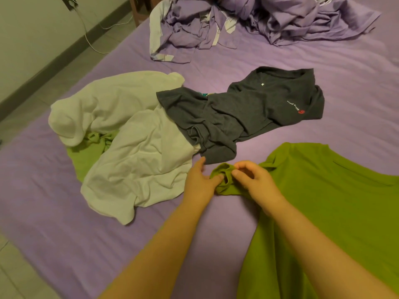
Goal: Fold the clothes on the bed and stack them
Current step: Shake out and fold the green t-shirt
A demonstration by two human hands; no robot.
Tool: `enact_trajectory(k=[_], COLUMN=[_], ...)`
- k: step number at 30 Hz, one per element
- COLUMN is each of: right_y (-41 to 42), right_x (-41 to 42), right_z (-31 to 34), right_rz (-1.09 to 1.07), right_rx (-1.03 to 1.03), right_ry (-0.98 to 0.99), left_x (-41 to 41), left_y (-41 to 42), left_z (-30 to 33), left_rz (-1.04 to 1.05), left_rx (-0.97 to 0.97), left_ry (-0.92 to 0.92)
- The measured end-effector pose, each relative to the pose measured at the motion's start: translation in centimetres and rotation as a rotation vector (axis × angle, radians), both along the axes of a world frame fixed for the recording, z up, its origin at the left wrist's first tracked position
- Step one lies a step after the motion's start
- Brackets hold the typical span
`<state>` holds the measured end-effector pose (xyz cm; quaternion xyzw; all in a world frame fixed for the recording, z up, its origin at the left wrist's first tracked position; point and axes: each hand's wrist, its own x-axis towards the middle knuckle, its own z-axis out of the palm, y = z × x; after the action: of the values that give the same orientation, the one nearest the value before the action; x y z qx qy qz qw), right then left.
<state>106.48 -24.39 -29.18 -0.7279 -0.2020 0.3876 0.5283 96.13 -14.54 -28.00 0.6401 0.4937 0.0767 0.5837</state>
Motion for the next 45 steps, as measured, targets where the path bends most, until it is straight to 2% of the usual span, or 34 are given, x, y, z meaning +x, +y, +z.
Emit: enact_trajectory(k=[5,9,13,16,17,20,21,23,25,27,34,36,38,41,43,45], right_y=[-1.0,-1.1,-0.5,0.2,0.4,0.3,0.1,-0.8,-2.0,-2.6,-1.7,-1.6,-1.7,-1.7,-1.2,-0.4], right_x=[-0.1,-0.3,-1.7,-3.3,-3.6,-3.6,-3.1,-1.0,2.0,5.3,11.2,11.2,10.8,11.2,12.1,12.9], right_z=[3.1,5.9,7.4,7.7,7.7,7.5,7.1,5.5,3.8,2.5,0.1,-0.3,-0.6,-0.8,-0.6,-0.7], right_rz=[-0.204,-0.338,-0.32,-0.267,-0.238,-0.118,-0.096,-0.077,-0.022,0.075,0.485,0.509,0.381,0.021,-0.166,-0.182], right_rx=[0.126,0.228,0.258,0.286,0.299,0.269,0.203,0.017,-0.146,-0.282,-0.808,-0.892,-0.842,-0.515,-0.32,-0.33], right_ry=[0.29,0.311,0.197,0.247,0.27,0.268,0.21,-0.054,-0.352,-0.566,-0.933,-1.028,-1.015,-0.68,-0.514,-0.553], left_x=[0.9,2.0,2.9,2.9,2.8,1.8,1.7,1.4,1.1,0.8,1.1,1.4,1.3,1.1,1.3,1.8], left_y=[0.8,2.1,2.8,1.9,1.5,0.8,0.9,1.5,1.9,2.6,4.1,4.1,4.2,5.2,6.1,6.7], left_z=[4.0,8.1,10.9,11.4,11.0,8.8,8.3,7.4,6.8,6.3,4.5,3.7,3.3,3.4,3.4,3.0], left_rz=[-0.138,-0.223,-0.228,-0.154,-0.144,-0.18,-0.161,-0.183,-0.227,-0.233,-0.345,-0.31,-0.236,-0.185,-0.265,-0.402], left_rx=[0.119,0.085,-0.08,-0.278,-0.245,0.096,0.199,0.303,0.305,0.279,0.384,0.396,0.408,0.603,0.781,0.867], left_ry=[-0.094,-0.134,-0.084,-0.065,-0.054,-0.02,0.025,0.077,0.065,0.039,-0.054,-0.085,-0.082,-0.067,-0.067,0.012])
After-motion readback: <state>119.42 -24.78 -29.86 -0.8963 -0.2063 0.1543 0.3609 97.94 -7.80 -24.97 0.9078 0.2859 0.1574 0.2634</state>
